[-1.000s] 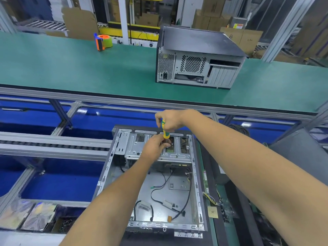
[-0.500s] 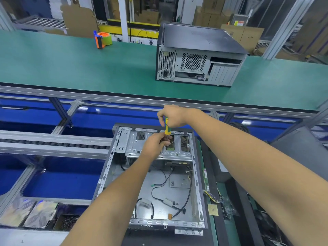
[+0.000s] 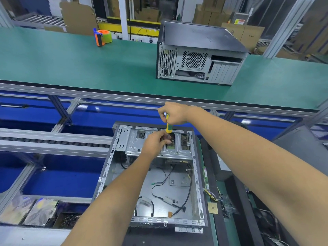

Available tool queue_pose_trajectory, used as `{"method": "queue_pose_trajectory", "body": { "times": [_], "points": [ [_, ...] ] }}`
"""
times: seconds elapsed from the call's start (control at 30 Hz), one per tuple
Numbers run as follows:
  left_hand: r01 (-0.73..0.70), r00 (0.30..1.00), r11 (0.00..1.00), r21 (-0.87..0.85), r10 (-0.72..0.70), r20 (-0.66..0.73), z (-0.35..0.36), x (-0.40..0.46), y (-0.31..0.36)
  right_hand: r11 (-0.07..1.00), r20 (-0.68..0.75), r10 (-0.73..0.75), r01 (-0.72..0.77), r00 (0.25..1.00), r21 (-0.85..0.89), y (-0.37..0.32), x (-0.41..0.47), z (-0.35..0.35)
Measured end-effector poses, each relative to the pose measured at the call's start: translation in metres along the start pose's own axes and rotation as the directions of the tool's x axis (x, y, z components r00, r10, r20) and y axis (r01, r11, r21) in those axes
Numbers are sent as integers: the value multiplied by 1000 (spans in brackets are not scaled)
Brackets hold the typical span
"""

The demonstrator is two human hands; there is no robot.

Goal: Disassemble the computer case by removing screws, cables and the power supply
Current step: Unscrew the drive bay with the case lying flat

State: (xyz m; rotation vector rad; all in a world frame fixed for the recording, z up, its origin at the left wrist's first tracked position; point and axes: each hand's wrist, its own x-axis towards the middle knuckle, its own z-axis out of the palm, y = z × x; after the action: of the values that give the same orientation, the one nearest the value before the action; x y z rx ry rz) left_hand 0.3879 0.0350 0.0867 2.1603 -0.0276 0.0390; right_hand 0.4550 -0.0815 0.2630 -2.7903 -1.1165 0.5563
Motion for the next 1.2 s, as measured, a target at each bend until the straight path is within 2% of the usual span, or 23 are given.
{"method": "queue_pose_trajectory", "body": {
  "times": [0.1,0.23,0.3,0.37,0.47,0.57,0.63,0.7,0.77,0.87,0.97,1.0,1.1,1.2],
  "points": [
    [-2,1000,1000,-3,2,12,-1,-1,1,999,72,44,-45,996,15,5,-1,-3],
    [3,1000,999,36,-3,13,-1,0,2,954,-42,86,-95,995,-286,8,-5,-2],
    [9,1000,1000,28,-10,10,-1,-1,3,944,-57,61,-76,997,-322,8,-4,-1],
    [20,1000,1000,16,-20,0,-1,-1,3,968,-34,57,-63,998,-244,9,0,-2],
    [32,999,999,-9,-32,-5,-1,0,1,999,1,29,-29,1000,26,9,0,-1],
    [29,1000,999,-15,-29,8,-2,1,2,998,35,15,-17,999,66,7,-3,0],
    [13,1000,1000,16,-13,5,-2,1,3,998,29,52,-51,998,-33,4,-4,-2],
    [22,1000,1000,11,-22,-4,-2,0,4,952,-24,80,-83,997,-294,-2,-6,-4],
    [36,999,999,-18,-36,-7,-1,0,3,908,-68,77,-98,995,-408,-5,-6,-1],
    [50,999,997,-59,-51,-18,-2,0,3,938,-63,98,-114,993,-327,-8,-1,-3],
    [61,998,994,-89,-64,-29,-1,0,2,998,5,54,-54,999,-43,-5,-2,-8],
    [68,997,994,-81,-71,-29,-1,-1,4,1000,25,15,-15,1000,4,-6,-3,-7],
    [85,996,987,-134,-84,7,-4,2,5,999,64,-40,37,997,35,-10,0,-3],
    [84,995,970,-227,-71,64,-7,-1,6,1000,117,-13,16,993,-20,-10,3,-5]
  ]
}}
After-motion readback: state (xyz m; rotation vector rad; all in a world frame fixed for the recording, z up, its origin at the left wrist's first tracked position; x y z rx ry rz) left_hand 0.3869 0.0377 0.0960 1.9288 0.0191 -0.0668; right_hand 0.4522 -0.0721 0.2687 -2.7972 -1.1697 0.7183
